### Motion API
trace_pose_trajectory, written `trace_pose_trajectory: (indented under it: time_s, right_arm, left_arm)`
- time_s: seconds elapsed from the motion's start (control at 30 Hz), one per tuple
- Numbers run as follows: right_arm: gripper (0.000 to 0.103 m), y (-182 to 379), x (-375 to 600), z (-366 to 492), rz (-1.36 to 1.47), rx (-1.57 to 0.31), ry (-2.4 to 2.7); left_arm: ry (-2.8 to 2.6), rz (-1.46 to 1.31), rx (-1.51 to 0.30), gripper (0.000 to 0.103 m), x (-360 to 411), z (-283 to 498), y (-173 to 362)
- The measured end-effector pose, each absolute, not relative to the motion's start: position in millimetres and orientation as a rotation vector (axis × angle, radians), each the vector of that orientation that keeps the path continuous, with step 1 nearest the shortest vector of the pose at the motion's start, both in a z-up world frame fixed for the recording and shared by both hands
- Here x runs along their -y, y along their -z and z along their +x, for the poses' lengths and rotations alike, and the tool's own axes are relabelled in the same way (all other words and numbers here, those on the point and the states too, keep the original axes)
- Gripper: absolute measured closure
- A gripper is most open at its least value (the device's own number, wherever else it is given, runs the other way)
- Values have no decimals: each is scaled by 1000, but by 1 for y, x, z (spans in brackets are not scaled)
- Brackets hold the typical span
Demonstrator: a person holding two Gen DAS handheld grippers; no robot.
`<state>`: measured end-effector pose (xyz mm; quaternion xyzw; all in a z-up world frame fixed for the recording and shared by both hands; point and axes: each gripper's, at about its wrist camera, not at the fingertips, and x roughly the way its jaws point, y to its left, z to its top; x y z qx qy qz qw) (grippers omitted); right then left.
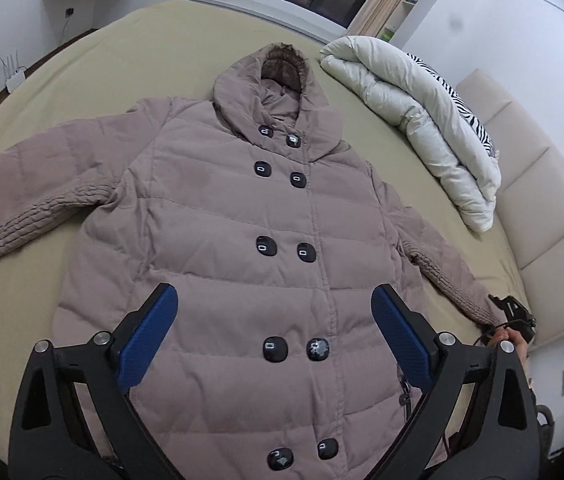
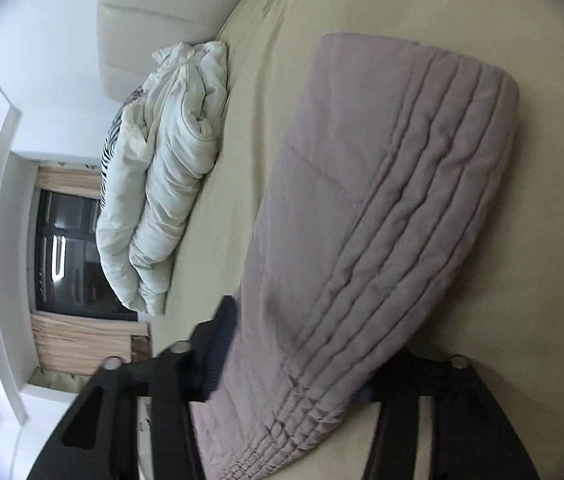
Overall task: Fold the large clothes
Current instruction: 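Grasp the coat sleeve cuff with the right tool and lift it, then lay the sleeve across the coat body with the right tool while the left tool grasps the coat side edge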
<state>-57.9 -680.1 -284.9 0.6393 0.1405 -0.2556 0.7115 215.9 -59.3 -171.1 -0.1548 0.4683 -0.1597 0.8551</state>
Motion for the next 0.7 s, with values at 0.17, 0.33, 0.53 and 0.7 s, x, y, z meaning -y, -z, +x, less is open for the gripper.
trace_pose_trajectory:
  time_s: [0.17,0.33,0.53,0.7]
  right_arm:
    - [89,217,637,-10,1067,-395,521]
    - [90,143,524,77,654,-504,283]
    - [90,165,317,166,151,-722,7]
    - [87,213,227,174,-65,-793,-62]
  left_arm:
    - [382,-387,-990,7,63,241,181]
    - [389,-490,-969,7,41,266,186]
    - [421,-669,-1006,7,6,303,211]
    - [438,-815,-1072,7,-11,328,245]
